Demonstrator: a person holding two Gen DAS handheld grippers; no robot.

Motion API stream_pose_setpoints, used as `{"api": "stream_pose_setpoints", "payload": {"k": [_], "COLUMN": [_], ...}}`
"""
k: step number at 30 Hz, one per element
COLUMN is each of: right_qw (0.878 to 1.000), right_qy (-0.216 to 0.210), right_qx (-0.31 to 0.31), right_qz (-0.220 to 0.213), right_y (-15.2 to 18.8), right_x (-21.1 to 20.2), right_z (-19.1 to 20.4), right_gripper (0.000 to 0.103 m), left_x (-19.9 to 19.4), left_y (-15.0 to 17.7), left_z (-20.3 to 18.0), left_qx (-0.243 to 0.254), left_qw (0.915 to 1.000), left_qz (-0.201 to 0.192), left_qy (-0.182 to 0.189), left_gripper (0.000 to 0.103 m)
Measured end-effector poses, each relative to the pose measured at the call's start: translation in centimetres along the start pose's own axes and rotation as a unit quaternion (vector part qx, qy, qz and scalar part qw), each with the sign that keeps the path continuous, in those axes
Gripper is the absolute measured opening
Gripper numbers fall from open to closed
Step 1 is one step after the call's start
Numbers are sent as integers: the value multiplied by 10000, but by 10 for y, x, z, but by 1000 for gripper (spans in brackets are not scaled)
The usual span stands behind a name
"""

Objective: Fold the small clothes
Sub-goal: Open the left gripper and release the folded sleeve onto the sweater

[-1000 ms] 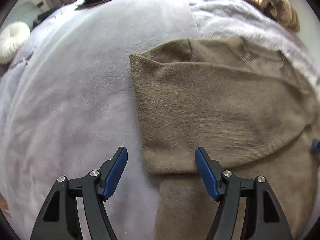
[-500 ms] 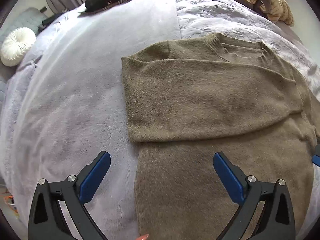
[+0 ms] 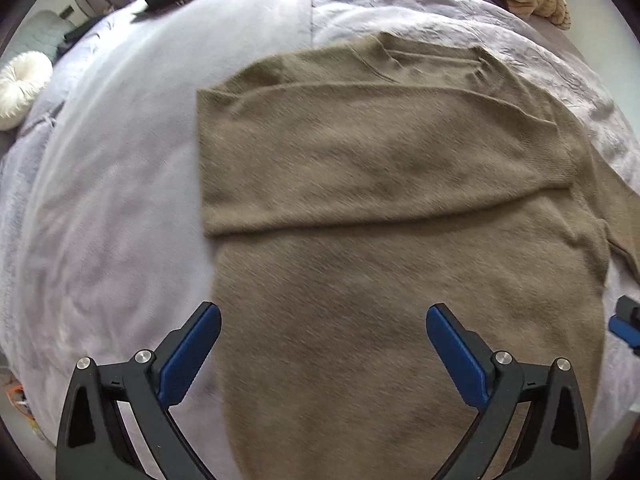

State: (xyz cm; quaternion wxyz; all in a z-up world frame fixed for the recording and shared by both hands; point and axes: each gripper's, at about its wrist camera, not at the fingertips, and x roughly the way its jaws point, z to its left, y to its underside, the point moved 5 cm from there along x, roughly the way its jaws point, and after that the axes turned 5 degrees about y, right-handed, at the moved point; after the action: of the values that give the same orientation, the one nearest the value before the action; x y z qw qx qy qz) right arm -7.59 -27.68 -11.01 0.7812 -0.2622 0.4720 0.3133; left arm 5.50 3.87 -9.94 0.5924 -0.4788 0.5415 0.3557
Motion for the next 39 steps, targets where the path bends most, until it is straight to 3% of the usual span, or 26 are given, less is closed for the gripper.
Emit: {"api": "stream_pose_setpoints", "payload": {"k": [12,23,29,32,39], "right_qw": [9978,9893,9776,9661,9463], "right_qy": [-88,-348,-692,-794,-1029], "right_qx": [657,1366,1774,2168,2713], "right_qz": [30,-385,-892,-1156,-1428], "right_y": [7,-10,-29,-44,-64], "right_x": [-5,-31,-52,-64,-71], "right_z": [-57,-126,-165,-195,-230], "right_gripper": [82,82,82,82,82], "left_x": [4,7,-3,-7,-3], "left_y": [21,31,31,28,26], "left_z": [-71,-131,-154,-166,-185], "left_qx": [529,909,1061,1163,1306], "left_qw": [9978,9948,9938,9925,9904], "left_qz": [321,439,305,268,337], "left_qy": [249,153,-119,-279,-296], "left_gripper": [103,103,103,103,103]}}
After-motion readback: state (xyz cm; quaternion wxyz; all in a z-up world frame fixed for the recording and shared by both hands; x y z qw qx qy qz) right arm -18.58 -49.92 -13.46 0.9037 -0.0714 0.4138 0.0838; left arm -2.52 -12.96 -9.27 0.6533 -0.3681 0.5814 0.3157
